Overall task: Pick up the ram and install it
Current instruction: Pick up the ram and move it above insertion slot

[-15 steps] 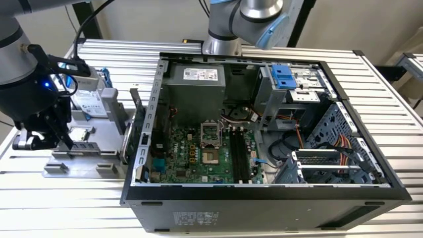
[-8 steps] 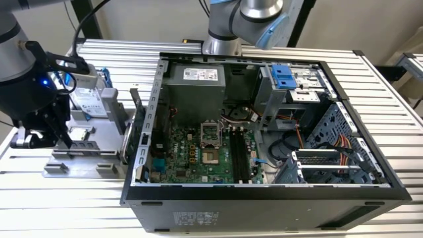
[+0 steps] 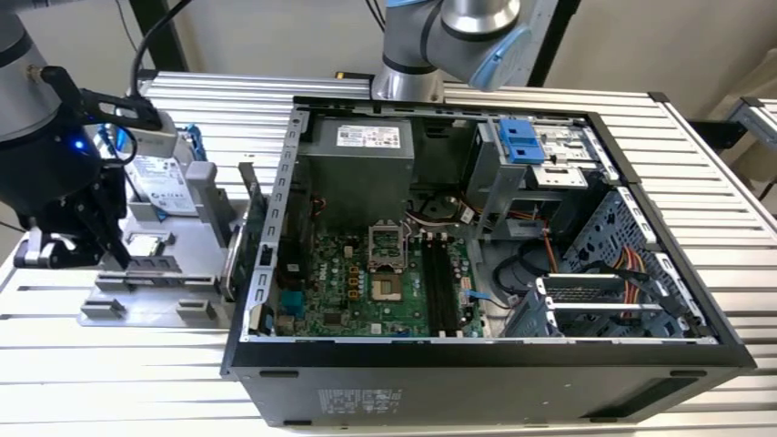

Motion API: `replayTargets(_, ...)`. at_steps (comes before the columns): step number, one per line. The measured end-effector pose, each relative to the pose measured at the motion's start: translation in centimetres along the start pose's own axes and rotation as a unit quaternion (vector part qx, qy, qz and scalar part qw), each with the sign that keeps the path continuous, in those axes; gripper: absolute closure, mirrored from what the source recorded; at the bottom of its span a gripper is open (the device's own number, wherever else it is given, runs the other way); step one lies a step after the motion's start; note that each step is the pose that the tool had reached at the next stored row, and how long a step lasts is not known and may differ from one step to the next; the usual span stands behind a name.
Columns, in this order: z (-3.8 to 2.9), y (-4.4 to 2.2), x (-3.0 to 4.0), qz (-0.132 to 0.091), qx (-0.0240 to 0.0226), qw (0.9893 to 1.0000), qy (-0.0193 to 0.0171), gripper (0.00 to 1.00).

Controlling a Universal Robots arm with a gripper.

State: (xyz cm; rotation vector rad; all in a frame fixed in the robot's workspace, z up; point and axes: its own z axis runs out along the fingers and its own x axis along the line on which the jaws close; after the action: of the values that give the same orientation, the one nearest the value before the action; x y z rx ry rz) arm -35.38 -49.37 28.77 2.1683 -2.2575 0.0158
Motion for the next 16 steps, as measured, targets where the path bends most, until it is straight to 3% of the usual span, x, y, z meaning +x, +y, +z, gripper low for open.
replayTargets(16, -1.13, 0.01, 0.02, 0.0, 0.0002, 1.0, -0.0001, 1.0)
